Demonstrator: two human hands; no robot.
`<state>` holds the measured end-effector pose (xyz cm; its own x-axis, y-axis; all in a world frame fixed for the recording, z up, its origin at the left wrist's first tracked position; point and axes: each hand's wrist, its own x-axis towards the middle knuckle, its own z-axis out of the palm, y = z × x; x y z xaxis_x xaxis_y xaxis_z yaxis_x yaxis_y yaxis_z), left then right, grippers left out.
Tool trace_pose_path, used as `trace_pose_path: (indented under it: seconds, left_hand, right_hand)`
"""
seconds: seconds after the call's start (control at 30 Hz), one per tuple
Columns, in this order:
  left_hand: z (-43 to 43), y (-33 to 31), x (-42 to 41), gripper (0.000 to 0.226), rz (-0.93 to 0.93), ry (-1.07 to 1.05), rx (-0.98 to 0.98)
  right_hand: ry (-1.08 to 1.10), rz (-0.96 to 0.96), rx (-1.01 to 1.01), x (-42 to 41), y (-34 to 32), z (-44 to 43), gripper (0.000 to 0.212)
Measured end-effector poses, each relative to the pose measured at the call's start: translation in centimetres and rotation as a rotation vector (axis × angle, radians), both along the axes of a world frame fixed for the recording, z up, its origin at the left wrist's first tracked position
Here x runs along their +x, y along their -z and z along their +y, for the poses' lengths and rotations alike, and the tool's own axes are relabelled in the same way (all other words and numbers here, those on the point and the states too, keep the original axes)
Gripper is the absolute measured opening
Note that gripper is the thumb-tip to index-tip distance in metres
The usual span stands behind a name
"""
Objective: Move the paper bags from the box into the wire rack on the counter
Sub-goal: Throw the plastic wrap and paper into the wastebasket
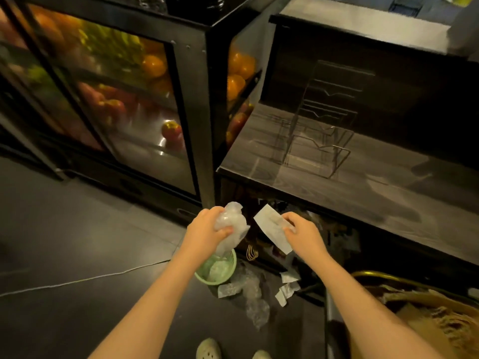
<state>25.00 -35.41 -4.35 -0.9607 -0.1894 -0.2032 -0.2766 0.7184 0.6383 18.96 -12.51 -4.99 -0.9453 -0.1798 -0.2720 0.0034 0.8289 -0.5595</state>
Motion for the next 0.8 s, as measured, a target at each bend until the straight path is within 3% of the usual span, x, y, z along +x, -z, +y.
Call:
trace_pose_path:
  seconds: [0.17, 0.33, 0.6, 0.8]
  left_hand:
    - [-2.1, 5.9, 3.1, 0.059, -0.099, -0.287, 0.349]
    - [-3.0, 14.2, 5.8, 0.058, -0.167, -0.443, 0.523]
    - [-3.7, 31.0, 3.4, 0.064, -0.152, -0.507, 0.644]
    - [-4.0, 44.2, 0.8, 0.068, -0.144, -0.49, 0.536]
  right_hand:
    - [0.009, -0.076, -0.062, 0.8, 4.9, -3.2, 0.018]
    - [0.079, -0.156, -0.132, 2.7, 13.8, -5.1, 0.017]
    - [0.142, -0.152, -0.217, 0.9, 31.3, -7.6, 0.019]
    - [0.106, -0.136, -0.24, -0.7, 44.9, -9.1, 0.019]
